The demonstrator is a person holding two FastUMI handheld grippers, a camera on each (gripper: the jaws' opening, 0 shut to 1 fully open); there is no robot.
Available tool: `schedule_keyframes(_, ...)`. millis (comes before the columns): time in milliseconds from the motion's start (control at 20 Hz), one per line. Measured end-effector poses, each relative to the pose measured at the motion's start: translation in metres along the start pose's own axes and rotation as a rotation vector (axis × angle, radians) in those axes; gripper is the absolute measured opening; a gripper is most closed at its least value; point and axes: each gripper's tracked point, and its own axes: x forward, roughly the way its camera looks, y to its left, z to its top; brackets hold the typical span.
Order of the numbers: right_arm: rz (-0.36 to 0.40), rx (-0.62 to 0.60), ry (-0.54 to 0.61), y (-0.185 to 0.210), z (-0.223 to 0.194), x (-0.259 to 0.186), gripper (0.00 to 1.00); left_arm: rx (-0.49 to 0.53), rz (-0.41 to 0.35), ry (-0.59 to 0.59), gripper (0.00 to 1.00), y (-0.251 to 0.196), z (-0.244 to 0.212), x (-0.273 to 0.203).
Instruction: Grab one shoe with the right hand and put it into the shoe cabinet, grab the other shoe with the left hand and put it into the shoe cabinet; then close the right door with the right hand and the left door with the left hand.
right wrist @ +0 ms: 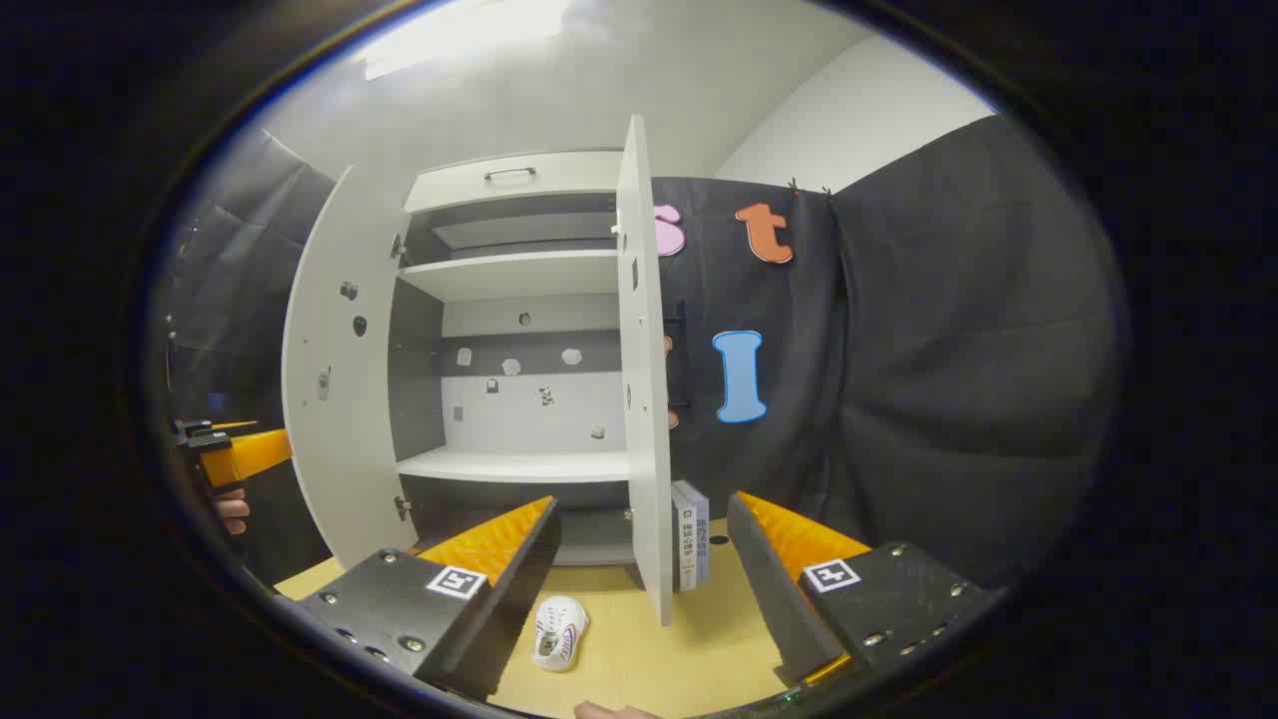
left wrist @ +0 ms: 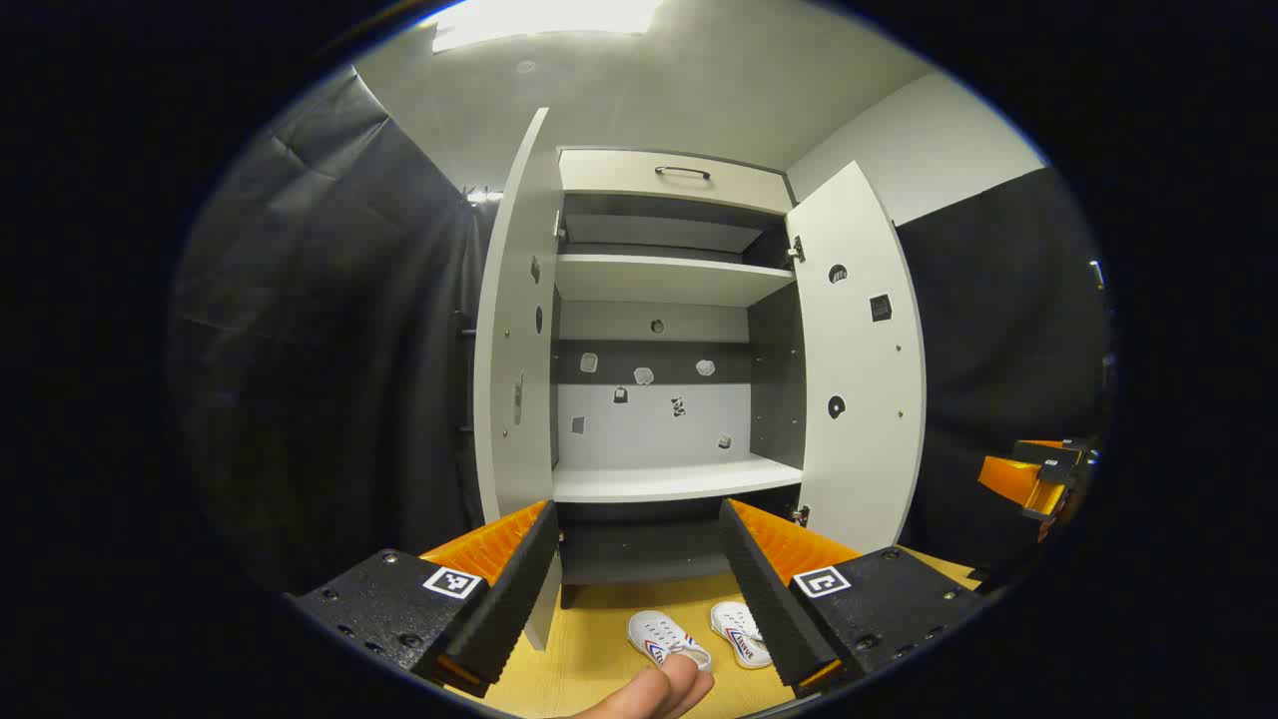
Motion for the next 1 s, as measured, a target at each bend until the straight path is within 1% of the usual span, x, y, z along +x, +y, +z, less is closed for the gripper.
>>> schedule_keyframes(50, 0.001, -0.002, 0.001, 0.001, -0.002, 0.000, 0.99, 0.003, 0.009, -0.008, 0.98, 0.002, 0.002, -0.001)
schedule_keyframes(250, 0.003, -0.013, 0.013, 0.003, -0.007, 0.003, 0.99, -0.003, 0.013, -0.010, 0.98, 0.003, 0.000, -0.001)
schedule_keyframes(300, 0.003, -0.015, 0.016, 0.004, -0.007, 0.003, 0.99, -0.004, 0.016, -0.010, 0.96, 0.005, -0.001, -0.001)
schedule_keyframes(400, 0.003, -0.018, 0.020, 0.005, -0.009, 0.004, 0.99, -0.006, 0.017, -0.008, 0.98, 0.006, -0.001, -0.002)
schedule_keyframes(750, 0.014, -0.031, 0.025, 0.015, -0.011, 0.008, 0.99, -0.006, -0.001, -0.009, 0.98, 0.004, -0.003, 0.000)
schedule_keyframes(800, 0.016, -0.034, 0.028, 0.016, -0.012, 0.008, 0.96, -0.007, -0.003, -0.007, 0.96, 0.005, -0.005, -0.001)
schedule_keyframes(850, 0.018, -0.036, 0.030, 0.017, -0.013, 0.009, 1.00, -0.009, -0.001, -0.008, 0.98, 0.007, -0.004, -0.001)
schedule_keyframes(950, 0.019, -0.040, 0.038, 0.018, -0.017, 0.010, 0.99, -0.012, 0.011, -0.010, 0.98, 0.010, -0.004, -0.001)
schedule_keyframes(1000, 0.020, -0.040, 0.042, 0.020, -0.018, 0.011, 0.99, -0.012, 0.019, -0.008, 0.96, 0.012, -0.004, -0.001)
